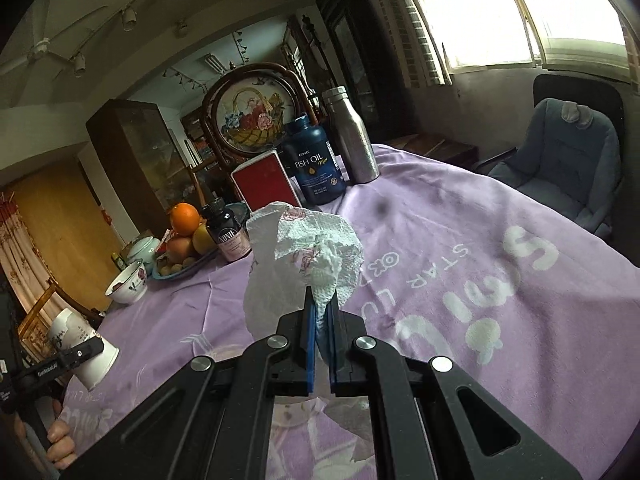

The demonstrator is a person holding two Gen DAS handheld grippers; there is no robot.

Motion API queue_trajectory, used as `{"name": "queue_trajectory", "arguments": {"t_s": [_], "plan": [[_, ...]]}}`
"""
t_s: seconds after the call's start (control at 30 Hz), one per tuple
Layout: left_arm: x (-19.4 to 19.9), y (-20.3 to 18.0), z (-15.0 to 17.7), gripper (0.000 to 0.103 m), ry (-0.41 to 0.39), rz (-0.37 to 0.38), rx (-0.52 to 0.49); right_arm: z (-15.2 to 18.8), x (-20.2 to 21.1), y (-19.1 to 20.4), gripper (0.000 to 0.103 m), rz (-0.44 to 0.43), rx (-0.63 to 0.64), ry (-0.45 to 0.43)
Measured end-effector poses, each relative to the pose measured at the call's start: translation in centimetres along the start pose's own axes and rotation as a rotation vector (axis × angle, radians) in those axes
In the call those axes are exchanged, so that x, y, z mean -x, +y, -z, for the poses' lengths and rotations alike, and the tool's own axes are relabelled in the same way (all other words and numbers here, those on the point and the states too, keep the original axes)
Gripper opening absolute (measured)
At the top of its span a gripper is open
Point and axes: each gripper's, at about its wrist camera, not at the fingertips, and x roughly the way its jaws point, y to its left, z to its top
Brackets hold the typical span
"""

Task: Collect trash
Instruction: 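Carry the paper cup and tissue over the red wastebasket with both grippers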

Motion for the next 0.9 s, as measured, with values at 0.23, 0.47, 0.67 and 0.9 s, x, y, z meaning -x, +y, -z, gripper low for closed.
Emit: {"name": "queue_trajectory", "arguments": {"t_s": [0.23, 0.47, 0.67, 0.9], "plan": [[1.5, -2.8, 0.7, 0.063, -0.038, 0.02, -0.095, 2.6, 6.4, -0.8, 0.006, 0.049, 0.037, -0.019], [2.2, -7.3, 3.2, 0.063, -0.034, 0.068, -0.23, 4.7, 14.0, -4.2, 0.006, 0.119, 0.032, -0.077], [3.8, -11.5, 6.2, 0.063, -0.016, 0.164, -0.283, 6.2, 19.6, -8.2, 0.006, 0.221, 0.012, -0.106], [5.9, -18.2, 8.9, 0.063, -0.006, 0.285, -0.368, 8.1, 24.0, -13.5, 0.006, 0.343, -0.052, -0.117]]}}
